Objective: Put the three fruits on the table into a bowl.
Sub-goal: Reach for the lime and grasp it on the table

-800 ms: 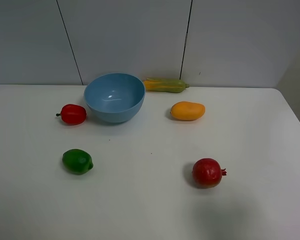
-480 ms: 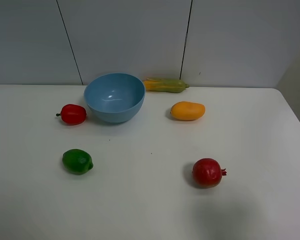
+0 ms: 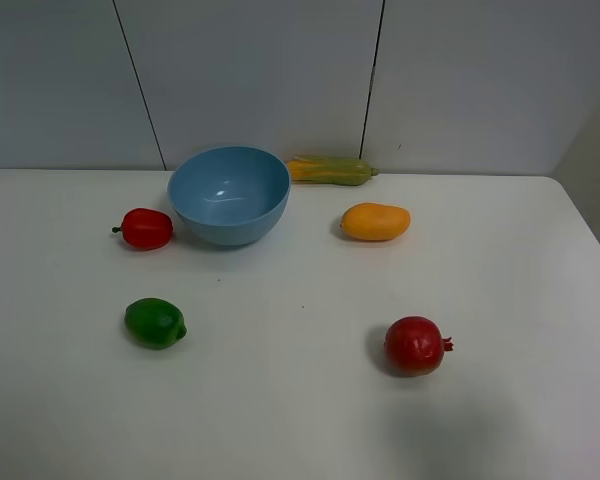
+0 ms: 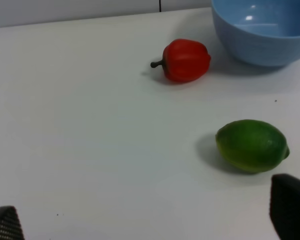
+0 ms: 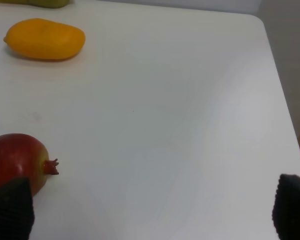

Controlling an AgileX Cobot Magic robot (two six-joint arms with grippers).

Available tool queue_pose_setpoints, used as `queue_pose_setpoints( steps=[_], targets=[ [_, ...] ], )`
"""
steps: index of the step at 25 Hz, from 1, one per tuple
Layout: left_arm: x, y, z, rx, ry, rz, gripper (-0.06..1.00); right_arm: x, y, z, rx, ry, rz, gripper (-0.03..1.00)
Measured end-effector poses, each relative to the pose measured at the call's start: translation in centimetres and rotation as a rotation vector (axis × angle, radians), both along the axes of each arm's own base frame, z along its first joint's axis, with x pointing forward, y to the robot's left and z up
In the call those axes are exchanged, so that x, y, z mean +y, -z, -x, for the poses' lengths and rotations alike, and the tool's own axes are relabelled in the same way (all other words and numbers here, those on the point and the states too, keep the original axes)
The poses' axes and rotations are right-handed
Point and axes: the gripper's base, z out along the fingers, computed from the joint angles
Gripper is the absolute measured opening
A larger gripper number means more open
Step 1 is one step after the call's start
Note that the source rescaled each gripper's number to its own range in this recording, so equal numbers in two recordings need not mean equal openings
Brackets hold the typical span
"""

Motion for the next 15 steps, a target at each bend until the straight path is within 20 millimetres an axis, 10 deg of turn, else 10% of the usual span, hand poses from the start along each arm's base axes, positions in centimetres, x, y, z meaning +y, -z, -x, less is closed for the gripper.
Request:
queue_pose_setpoints(
  steps=[7, 15],
  targets=[
    [-0.1, -2.5, -2.9, 0.151, 0.006, 0.010, 1.00, 0.0, 0.0, 0.0, 0.000, 0.000, 0.000, 0.88],
    [-1.0, -4.4, -11.5, 0.380, 0.084, 0.066, 1.00, 0.0, 0.0, 0.0, 0.000, 0.000, 0.000, 0.88]
  ],
)
